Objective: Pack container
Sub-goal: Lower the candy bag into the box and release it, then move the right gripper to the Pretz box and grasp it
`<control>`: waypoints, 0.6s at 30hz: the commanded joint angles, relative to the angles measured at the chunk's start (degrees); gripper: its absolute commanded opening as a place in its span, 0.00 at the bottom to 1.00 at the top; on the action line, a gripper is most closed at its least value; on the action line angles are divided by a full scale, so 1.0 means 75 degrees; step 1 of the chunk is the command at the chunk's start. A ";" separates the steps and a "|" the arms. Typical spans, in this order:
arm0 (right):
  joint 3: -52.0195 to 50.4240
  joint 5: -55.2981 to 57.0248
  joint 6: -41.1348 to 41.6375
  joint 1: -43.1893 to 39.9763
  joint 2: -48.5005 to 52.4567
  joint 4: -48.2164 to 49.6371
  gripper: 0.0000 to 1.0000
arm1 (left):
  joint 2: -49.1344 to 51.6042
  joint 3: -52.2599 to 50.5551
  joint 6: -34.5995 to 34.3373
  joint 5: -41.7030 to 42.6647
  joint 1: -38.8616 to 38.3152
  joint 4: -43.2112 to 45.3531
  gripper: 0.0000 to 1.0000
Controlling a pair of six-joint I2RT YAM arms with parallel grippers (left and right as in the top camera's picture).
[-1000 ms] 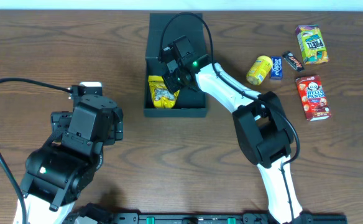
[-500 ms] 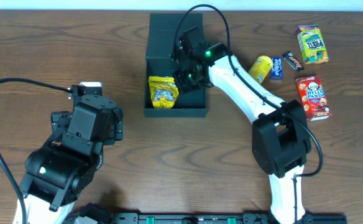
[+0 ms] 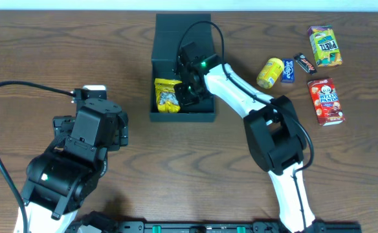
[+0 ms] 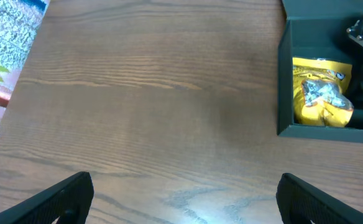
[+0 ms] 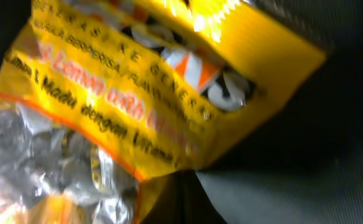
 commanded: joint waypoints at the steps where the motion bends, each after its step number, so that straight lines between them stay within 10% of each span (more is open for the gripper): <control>1: 0.0035 -0.0134 0.0087 0.0119 0.0192 0.0291 0.01 | -0.0009 0.0050 -0.0087 0.0003 0.0012 -0.0029 0.95; 18: 0.0172 0.0466 -0.1099 -0.0058 -0.0140 0.0364 0.01 | -0.0009 0.0050 -0.0087 0.0003 0.0012 -0.0029 0.95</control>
